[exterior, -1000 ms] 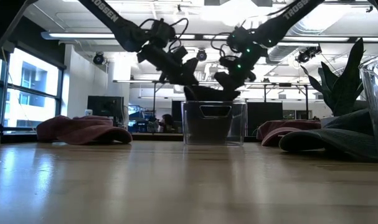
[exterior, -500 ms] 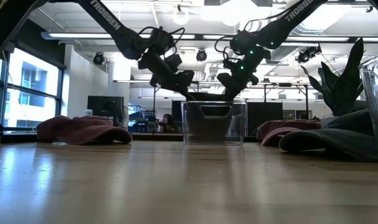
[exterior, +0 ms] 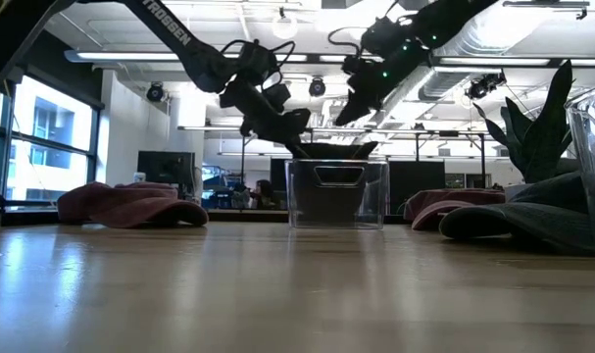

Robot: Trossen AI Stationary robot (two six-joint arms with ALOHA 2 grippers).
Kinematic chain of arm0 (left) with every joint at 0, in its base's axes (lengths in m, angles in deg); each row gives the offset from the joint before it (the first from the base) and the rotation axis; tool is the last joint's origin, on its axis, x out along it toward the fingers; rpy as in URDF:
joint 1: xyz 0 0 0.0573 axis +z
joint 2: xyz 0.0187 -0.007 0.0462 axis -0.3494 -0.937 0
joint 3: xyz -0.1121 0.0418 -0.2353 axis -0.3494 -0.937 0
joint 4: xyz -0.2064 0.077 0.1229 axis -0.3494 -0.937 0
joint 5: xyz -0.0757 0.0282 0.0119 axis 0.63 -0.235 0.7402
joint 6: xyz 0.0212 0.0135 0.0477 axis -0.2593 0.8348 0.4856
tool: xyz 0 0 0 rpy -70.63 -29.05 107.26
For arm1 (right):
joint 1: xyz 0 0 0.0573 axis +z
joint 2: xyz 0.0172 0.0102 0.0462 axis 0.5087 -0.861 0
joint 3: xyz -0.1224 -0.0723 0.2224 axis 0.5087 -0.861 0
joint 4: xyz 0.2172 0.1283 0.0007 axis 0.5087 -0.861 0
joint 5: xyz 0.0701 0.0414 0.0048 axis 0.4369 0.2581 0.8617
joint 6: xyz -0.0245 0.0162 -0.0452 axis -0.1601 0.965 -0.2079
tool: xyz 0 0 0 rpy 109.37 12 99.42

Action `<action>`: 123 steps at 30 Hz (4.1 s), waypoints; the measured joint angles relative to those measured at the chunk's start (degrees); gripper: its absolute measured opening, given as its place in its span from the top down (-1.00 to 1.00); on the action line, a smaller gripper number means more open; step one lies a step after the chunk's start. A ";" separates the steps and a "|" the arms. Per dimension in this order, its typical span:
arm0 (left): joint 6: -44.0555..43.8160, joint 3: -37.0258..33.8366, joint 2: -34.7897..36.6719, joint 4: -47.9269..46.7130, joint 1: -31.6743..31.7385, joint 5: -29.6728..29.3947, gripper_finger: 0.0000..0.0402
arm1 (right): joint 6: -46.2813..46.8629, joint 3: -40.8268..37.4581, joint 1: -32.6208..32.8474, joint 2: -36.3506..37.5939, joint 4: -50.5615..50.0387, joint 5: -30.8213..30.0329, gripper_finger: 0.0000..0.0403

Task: Pick & Place hat
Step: Put the left black cap into the top transparent bin, then put the bottom red cap into the bottom transparent bin

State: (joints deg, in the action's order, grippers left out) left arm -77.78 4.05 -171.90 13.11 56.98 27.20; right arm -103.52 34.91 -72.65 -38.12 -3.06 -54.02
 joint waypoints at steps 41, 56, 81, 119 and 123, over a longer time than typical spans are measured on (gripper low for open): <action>7.83 9.18 17.10 -47.25 -3.95 3.90 0.19 | 17.49 -0.12 -4.73 -11.41 20.43 -11.48 0.61; 6.87 5.41 21.39 -49.73 -3.95 2.45 0.19 | 14.46 -0.83 0.87 1.66 6.23 -3.39 0.61; -3.19 -45.16 47.79 -3.25 -45.22 0.30 0.19 | 27.50 -40.99 64.46 30.16 24.57 -39.76 0.96; -53.52 12.21 -5.30 -72.25 -81.99 28.29 0.23 | 22.23 -40.95 66.69 26.29 29.05 -40.79 0.98; -52.73 17.22 -9.96 -72.77 -82.36 32.31 0.06 | 17.64 -40.95 65.13 26.29 32.86 -39.64 0.96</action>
State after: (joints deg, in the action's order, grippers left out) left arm -130.51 21.26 -181.86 -59.66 -25.38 59.50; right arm -85.88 -6.04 -7.53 -11.83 29.80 -93.66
